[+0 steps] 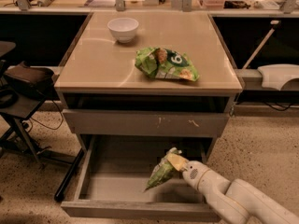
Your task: Place green jalapeno chip bag into middle drawer
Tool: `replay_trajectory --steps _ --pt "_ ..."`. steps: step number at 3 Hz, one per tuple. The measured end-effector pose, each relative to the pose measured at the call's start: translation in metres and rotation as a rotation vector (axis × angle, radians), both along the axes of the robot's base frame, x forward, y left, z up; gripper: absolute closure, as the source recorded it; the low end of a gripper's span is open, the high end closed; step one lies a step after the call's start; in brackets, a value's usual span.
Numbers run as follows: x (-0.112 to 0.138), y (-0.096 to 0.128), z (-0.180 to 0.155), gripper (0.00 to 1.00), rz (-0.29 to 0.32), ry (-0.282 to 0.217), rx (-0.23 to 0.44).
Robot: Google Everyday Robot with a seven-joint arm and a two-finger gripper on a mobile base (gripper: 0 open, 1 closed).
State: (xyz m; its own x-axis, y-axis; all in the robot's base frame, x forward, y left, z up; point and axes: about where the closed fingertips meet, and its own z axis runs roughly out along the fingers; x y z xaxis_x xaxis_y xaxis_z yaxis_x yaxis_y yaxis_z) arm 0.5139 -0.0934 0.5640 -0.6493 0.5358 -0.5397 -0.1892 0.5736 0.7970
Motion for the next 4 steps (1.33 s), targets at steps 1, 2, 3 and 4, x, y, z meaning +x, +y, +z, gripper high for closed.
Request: replay_trajectory --steps 1,2,3,4 --pt "0.022 0.003 0.002 1.0 -0.046 -0.098 -0.063" --pt "0.029 0.022 0.005 1.0 -0.048 -0.121 -0.065" --pt "0.025 0.024 0.004 1.0 -0.039 -0.171 -0.142" --pt "0.02 0.044 -0.025 1.0 -0.007 -0.228 -0.292"
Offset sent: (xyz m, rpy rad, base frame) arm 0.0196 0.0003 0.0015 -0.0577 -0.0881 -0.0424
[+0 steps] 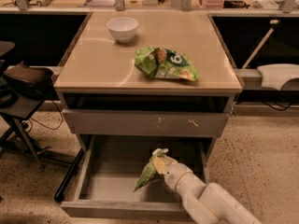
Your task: Place green jalapeno chip bag into middle drawer
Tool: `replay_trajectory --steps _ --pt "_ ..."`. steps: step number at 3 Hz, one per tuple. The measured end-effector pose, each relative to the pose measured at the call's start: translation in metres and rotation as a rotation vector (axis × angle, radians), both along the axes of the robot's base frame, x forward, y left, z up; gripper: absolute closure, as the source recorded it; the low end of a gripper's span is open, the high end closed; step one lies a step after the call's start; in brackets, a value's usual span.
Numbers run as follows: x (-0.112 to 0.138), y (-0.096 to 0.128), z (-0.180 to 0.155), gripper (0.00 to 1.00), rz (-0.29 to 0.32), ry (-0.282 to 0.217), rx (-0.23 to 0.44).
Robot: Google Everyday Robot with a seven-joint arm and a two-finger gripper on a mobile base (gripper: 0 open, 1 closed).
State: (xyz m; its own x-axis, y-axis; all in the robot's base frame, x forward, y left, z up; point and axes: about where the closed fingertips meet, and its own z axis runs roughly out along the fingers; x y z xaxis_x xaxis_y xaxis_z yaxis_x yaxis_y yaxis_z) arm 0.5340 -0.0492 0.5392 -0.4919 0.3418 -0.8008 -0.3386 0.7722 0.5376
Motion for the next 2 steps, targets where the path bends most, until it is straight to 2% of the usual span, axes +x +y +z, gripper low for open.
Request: replay_trajectory --steps 1,2 --pt "0.0047 -0.0089 -0.0068 1.0 -0.021 -0.032 -0.071" --pt "0.0047 -0.0084 -0.0062 0.81 -0.02 -0.033 -0.07"
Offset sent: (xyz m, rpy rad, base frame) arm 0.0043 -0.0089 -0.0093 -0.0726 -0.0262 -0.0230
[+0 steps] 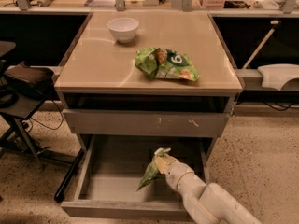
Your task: Place green jalapeno chip bag into middle drawer
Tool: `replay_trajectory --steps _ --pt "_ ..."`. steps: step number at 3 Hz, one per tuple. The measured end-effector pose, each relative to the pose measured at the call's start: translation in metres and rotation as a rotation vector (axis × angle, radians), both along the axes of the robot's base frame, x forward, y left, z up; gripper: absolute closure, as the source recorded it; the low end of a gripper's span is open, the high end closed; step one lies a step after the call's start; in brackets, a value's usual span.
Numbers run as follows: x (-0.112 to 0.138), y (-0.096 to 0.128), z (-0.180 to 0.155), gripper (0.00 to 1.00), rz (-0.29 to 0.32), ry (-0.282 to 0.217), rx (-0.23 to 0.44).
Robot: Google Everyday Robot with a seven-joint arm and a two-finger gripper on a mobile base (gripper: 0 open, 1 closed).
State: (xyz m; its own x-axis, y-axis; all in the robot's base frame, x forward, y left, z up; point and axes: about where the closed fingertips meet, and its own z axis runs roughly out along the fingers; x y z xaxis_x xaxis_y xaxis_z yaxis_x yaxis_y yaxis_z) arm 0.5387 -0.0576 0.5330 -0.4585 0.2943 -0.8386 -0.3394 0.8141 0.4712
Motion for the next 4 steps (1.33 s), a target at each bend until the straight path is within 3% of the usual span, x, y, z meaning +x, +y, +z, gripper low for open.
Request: replay_trajectory --steps 3,4 --pt "0.0 0.0 0.0 0.11 0.0 0.0 0.0" --pt "0.0 0.0001 0.0 0.0 0.0 0.0 0.0"
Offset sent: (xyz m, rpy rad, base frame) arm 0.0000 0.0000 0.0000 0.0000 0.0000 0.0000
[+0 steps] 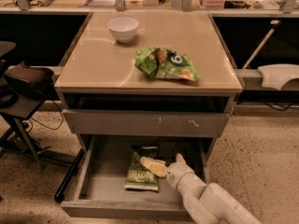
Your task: Place green jalapeno chip bag into middle drawer
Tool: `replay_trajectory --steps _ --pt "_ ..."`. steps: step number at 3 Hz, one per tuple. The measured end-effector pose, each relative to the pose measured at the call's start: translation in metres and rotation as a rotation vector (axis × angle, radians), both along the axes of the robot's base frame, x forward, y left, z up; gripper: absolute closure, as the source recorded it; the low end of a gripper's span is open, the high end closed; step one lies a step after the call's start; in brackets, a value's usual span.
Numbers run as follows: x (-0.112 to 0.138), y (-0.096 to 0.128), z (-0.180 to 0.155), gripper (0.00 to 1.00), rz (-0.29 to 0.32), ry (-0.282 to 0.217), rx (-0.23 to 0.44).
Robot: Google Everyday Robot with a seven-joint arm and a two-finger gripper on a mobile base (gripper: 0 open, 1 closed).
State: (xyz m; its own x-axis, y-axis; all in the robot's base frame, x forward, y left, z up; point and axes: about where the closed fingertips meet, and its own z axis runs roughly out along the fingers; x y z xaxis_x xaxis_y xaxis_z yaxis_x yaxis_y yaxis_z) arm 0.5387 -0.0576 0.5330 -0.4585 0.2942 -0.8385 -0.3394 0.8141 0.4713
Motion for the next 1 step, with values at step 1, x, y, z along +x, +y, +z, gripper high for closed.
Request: replay_trajectory --steps 1 --pt "0.0 0.0 0.0 0.0 0.0 0.0 0.0"
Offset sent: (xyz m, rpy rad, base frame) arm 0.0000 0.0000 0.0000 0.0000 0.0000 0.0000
